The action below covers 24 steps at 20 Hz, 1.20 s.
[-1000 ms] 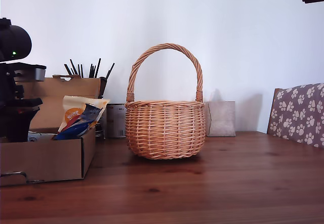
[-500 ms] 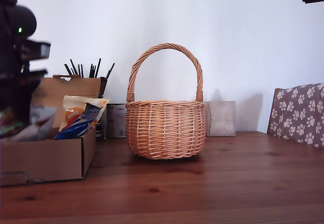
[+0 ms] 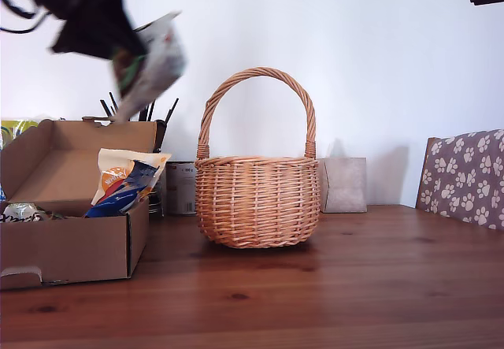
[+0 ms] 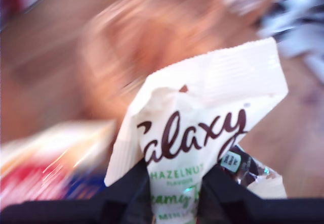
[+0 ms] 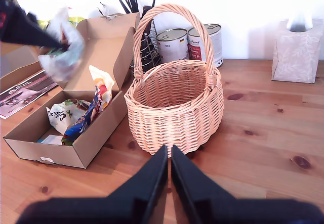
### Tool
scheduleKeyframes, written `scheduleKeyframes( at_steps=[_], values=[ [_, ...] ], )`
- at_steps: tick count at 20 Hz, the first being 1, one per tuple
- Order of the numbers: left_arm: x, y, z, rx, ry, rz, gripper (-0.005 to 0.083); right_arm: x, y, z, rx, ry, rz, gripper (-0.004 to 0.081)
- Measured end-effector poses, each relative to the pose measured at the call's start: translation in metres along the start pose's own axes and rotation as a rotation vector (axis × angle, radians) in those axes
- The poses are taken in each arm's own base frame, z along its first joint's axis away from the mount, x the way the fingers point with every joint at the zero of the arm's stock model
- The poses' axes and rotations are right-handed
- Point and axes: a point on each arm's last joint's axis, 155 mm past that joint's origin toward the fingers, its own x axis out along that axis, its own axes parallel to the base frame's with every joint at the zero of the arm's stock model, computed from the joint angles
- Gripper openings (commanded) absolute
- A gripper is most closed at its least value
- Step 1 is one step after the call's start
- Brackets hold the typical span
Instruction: Move the bags of Easter eggs from the cardboard box on the left into the woven basket on the right side.
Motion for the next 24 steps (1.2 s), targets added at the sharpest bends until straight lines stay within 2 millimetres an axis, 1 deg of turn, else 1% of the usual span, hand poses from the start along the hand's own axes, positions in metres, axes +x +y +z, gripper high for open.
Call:
scheduleKeyframes(
  at_steps=[2, 5, 7, 9, 11, 13, 14, 16, 18, 21, 24],
  values=[
    [0.015, -0.029, 0.015, 0.070, -0.038, -0.057, 0.0146, 0.000, 0.000, 0.000, 0.000, 0.000, 0.000, -0.0012],
    [0.032, -0.059, 0.044, 0.179, -0.132, -0.058, 0.0145, 0.000, 0.000, 0.000, 0.000, 0.000, 0.000, -0.0012],
    [0.043, -0.073, 0.064, 0.228, -0.205, -0.030, 0.0145, 0.000, 0.000, 0.000, 0.000, 0.000, 0.000, -0.0012],
    [0.056, -0.077, 0.076, 0.255, -0.248, 0.007, 0.0145, 0.000, 0.000, 0.000, 0.000, 0.000, 0.000, -0.0012],
    [0.073, -0.073, 0.077, 0.265, -0.254, 0.046, 0.0145, 0.000, 0.000, 0.000, 0.000, 0.000, 0.000, -0.0012],
    [0.093, -0.065, 0.071, 0.260, -0.235, 0.074, 0.0145, 0.000, 0.000, 0.000, 0.000, 0.000, 0.000, -0.0012],
    [0.104, -0.058, 0.066, 0.253, -0.219, 0.091, 0.0145, 0.000, 0.000, 0.000, 0.000, 0.000, 0.000, -0.0012],
    [0.125, -0.037, 0.056, 0.236, -0.192, 0.148, 0.0145, 0.000, 0.000, 0.000, 0.000, 0.000, 0.000, -0.0012],
    [0.141, -0.018, 0.045, 0.219, -0.162, 0.202, 0.0145, 0.000, 0.000, 0.000, 0.000, 0.000, 0.000, -0.0012],
    [0.155, 0.002, 0.030, 0.199, -0.118, 0.253, 0.0145, 0.000, 0.000, 0.000, 0.000, 0.000, 0.000, -0.0012],
    [0.154, 0.008, 0.030, 0.198, -0.116, 0.299, 0.0152, 0.000, 0.000, 0.000, 0.000, 0.000, 0.000, -0.0012]
  ],
)
